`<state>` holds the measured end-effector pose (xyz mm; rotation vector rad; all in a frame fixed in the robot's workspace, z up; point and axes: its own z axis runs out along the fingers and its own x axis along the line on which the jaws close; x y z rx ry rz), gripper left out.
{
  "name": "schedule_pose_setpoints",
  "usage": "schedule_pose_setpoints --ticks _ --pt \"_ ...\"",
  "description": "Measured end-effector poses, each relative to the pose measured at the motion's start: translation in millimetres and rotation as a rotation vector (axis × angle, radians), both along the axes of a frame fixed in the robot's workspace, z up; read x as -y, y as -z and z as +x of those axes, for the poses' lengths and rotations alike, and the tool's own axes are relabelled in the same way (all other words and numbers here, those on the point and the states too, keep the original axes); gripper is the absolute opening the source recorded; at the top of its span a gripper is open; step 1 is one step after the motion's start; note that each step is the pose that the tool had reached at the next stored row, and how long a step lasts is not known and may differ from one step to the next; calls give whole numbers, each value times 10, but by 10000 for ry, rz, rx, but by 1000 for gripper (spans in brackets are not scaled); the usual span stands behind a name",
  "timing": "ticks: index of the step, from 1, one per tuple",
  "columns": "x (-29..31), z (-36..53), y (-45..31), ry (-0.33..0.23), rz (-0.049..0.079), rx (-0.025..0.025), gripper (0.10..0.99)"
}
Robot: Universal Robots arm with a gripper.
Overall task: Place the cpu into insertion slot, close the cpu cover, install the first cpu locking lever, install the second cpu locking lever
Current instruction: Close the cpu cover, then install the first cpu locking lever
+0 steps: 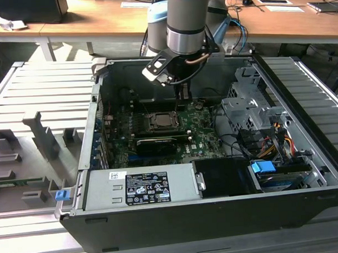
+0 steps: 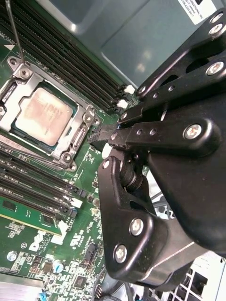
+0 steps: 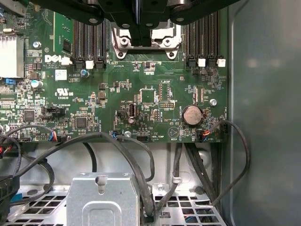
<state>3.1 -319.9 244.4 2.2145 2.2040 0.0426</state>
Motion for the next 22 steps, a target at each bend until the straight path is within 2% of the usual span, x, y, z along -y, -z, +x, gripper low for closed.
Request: schedule_pose_setpoints --ticks 6,7,11,20,22 --pt "0 -108 2 -1 2 1 106" --pt "0 -219 11 0 -1 -1 106" --pt "-1 -372 26 -89 1 1 106" --pt "-1 -510 31 -93 0 0 106" --pt "-1 -512 31 -93 0 0 106"
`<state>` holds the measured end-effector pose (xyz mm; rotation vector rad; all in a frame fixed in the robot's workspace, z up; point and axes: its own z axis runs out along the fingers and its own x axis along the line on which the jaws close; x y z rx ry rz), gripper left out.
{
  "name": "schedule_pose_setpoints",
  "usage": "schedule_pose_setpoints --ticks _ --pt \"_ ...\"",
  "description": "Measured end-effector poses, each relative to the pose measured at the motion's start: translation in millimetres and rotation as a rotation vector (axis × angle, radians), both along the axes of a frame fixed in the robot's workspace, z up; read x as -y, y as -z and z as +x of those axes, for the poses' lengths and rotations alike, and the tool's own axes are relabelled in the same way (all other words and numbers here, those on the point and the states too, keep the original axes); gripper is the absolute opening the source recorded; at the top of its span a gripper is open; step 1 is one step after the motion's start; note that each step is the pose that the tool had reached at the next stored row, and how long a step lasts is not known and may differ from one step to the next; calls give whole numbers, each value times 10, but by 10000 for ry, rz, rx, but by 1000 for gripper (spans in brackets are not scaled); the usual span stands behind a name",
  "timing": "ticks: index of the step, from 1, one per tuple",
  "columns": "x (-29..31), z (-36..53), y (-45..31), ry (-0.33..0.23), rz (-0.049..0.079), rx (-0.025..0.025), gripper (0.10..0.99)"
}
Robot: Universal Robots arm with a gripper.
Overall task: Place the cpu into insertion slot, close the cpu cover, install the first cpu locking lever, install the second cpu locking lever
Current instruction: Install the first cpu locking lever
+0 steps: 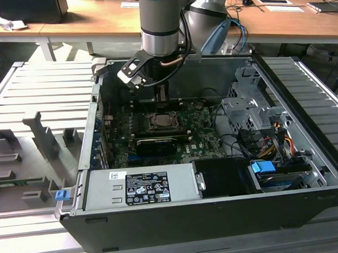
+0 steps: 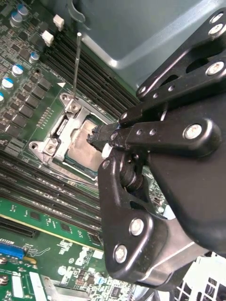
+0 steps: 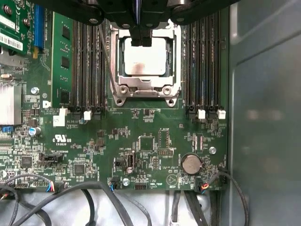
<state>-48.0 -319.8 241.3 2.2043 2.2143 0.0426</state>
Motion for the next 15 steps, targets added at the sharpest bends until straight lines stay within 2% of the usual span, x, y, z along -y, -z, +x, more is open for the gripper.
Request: schedule_pose_setpoints --ticks 15 --pt "0 0 -56 1 -2 1 106"
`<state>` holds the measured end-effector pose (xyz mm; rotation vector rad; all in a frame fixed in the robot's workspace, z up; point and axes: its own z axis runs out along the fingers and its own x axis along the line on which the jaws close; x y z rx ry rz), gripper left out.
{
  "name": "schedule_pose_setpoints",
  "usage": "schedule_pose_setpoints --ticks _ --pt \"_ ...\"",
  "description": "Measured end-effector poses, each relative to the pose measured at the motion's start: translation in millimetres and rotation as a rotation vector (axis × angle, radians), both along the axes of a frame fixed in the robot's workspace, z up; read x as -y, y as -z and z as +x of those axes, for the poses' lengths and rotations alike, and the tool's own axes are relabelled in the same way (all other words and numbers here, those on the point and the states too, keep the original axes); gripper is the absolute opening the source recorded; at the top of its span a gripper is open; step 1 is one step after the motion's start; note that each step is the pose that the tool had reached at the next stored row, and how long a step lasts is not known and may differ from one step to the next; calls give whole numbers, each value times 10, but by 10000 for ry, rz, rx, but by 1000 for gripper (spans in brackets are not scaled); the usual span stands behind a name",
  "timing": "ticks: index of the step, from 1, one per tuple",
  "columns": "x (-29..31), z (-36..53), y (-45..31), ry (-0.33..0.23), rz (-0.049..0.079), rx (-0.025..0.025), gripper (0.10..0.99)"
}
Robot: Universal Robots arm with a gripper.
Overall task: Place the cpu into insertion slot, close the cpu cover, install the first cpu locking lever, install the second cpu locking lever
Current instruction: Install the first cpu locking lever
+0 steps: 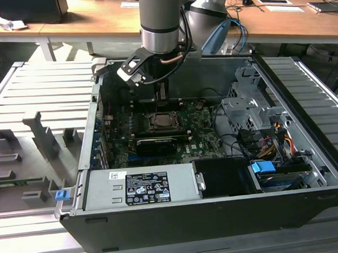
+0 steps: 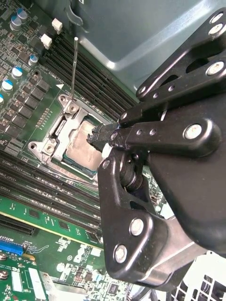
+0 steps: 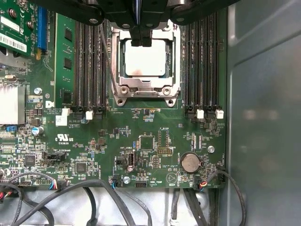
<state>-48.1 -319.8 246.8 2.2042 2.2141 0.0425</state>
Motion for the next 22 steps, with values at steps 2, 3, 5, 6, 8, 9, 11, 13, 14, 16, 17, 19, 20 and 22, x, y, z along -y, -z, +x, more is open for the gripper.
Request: schedule_pose_setpoints --ticks 2,3,5,6,8,9,11,13,14,16,17,19,20,22 --pt "0 0 -4 0 0 0 106" --pt "0 0 -6 0 0 -1 106" --pt "0 0 -10 -1 -1 -1 106" --pt "0 0 -14 0 -1 -1 106" --pt "0 0 -19 0 0 -1 106" --pt "0 0 -22 0 0 0 106" --pt "0 0 -28 0 0 0 106" --pt "0 0 -33 0 0 0 106" --pt "0 0 -36 0 -1 -1 106" --pt "0 0 -42 0 0 0 106" --pt "0 0 -43 0 2 0 106" --pt "0 0 -48 0 0 0 106" --pt "0 0 -50 0 0 0 106" --pt "0 0 -59 0 0 -1 106"
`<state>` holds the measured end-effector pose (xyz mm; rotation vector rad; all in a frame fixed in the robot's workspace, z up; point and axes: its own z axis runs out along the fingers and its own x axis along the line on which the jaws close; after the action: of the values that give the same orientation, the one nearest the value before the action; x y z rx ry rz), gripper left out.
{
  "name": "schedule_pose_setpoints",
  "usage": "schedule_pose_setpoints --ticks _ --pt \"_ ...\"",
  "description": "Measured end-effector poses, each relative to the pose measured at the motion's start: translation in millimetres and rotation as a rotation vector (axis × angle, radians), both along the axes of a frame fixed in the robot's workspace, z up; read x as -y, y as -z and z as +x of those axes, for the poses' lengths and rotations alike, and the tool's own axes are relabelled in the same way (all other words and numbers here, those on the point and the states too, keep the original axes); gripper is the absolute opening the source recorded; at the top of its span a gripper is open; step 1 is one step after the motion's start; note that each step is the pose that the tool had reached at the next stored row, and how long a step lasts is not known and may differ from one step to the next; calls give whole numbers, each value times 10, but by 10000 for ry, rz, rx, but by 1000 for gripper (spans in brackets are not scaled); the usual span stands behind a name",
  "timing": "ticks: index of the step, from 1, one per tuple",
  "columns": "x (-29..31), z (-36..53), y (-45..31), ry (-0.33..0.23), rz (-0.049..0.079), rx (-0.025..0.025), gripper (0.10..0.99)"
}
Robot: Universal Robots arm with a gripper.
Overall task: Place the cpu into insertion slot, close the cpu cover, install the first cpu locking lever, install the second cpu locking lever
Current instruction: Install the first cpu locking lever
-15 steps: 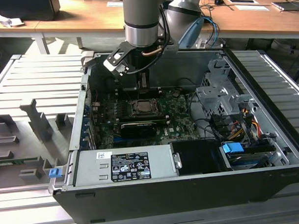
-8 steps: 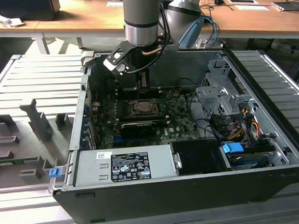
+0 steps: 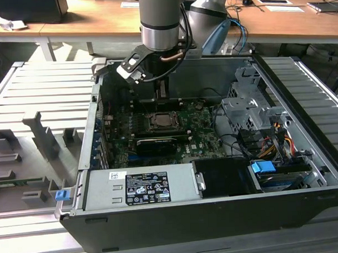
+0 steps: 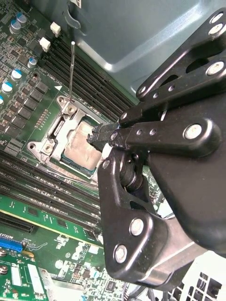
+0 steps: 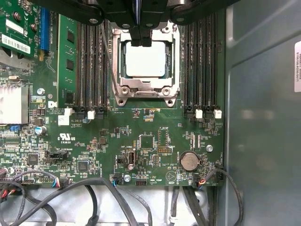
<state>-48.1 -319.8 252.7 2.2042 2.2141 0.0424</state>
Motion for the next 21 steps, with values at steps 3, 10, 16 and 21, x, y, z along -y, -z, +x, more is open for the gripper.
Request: schedule_pose_setpoints --ticks 3,10,16,21 --pt "0 0 -65 1 0 0 106" --pt "0 0 -111 0 0 0 106" --pt "0 0 -181 0 -1 0 106" --pt "0 0 -201 0 0 0 106"
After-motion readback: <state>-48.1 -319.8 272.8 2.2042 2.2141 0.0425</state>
